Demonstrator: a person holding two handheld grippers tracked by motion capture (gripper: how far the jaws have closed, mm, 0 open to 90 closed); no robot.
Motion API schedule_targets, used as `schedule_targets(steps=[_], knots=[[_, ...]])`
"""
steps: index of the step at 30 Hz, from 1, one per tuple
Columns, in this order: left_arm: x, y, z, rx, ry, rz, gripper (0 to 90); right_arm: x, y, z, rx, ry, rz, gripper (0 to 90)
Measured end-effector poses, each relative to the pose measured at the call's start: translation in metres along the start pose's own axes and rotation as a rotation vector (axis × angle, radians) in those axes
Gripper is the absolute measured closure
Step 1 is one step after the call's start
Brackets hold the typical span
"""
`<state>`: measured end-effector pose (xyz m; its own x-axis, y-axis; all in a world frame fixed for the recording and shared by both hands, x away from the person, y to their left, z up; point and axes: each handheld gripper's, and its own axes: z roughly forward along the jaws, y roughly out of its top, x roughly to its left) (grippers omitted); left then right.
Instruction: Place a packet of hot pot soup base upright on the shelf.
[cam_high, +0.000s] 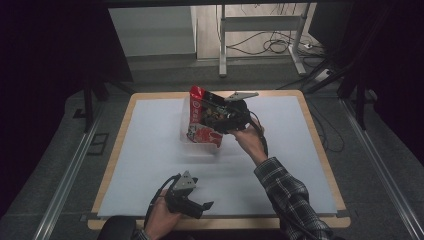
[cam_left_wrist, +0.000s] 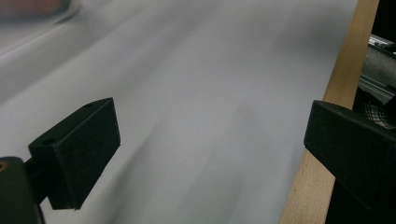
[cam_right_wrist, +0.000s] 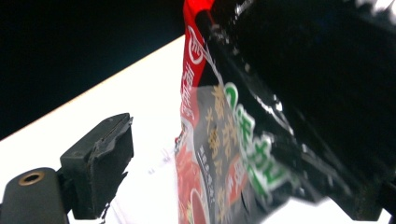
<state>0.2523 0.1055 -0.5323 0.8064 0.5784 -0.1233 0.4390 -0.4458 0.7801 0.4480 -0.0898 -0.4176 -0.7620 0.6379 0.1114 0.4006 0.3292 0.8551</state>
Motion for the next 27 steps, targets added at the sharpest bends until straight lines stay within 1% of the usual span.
schedule_targets(steps=[1, 5, 13, 22, 27], knots=[[0.0, 0.0, 0.0, 0.0, 0.001, 0.0, 3.5, 0.0, -0.001, -0.001, 0.005, -0.002, -0.001, 11.3], [-0.001, 0.0, 0.001, 0.006, 0.007, 0.013, 3.5, 0.001, -0.004, -0.004, 0.013, 0.015, 0.015, 11.3], [-0.001, 0.0, 0.002, 0.008, 0.012, 0.021, 3.5, 0.007, -0.009, -0.011, 0.033, 0.003, -0.014, 11.3], [-0.002, -0.001, 0.002, 0.012, 0.026, 0.043, 3.4, 0.011, -0.015, -0.017, 0.052, -0.002, -0.021, 10.5], [-0.001, -0.001, 0.001, -0.001, 0.03, 0.038, 2.9, 0.012, -0.017, -0.023, 0.059, -0.009, -0.029, 9.8]])
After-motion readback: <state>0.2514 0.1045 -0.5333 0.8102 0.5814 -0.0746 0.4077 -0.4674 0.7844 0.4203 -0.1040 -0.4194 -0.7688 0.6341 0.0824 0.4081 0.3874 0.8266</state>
